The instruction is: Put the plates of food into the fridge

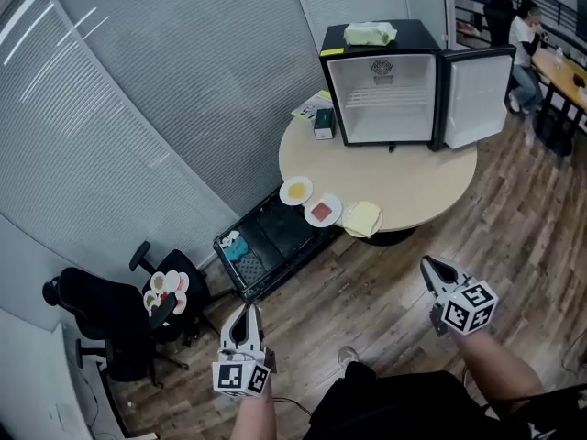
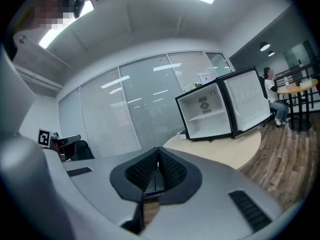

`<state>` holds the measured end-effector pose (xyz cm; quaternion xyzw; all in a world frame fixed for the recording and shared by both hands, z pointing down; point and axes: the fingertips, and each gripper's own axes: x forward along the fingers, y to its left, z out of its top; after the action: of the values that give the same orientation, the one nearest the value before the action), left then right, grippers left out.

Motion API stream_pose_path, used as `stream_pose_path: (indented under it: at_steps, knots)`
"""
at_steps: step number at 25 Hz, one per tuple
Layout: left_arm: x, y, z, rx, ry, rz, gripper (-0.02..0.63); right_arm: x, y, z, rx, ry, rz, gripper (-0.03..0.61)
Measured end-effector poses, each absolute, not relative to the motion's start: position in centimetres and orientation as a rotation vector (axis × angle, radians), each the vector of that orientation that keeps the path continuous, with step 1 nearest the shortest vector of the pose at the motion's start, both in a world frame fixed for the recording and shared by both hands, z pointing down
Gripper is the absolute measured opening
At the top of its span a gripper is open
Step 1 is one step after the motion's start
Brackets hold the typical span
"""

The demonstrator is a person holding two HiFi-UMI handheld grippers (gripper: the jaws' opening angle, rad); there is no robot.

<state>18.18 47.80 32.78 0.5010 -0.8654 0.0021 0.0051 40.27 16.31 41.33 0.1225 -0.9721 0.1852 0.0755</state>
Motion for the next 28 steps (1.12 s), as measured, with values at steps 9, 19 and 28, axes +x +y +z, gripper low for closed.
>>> stream_pose_path:
  at_steps: [9,19,28]
  knots:
    - [5.9,49.0,34.2,1.644,-2.632,0.036,0.005,30.3,16.2,43.8,0.599,-2.847,0.784,0.006]
    - [-0.3,44.5,33.8,1.820,-2.569,0.034,0.005,26.5,16.8,45.4,0.718,-2.817,0.794,0.006]
    - [-1.9,41.9,34.9,1.858,-2.522,0.081,0.005,25.1,15.1,50.0,0.763,-2.788,0.894,0.006]
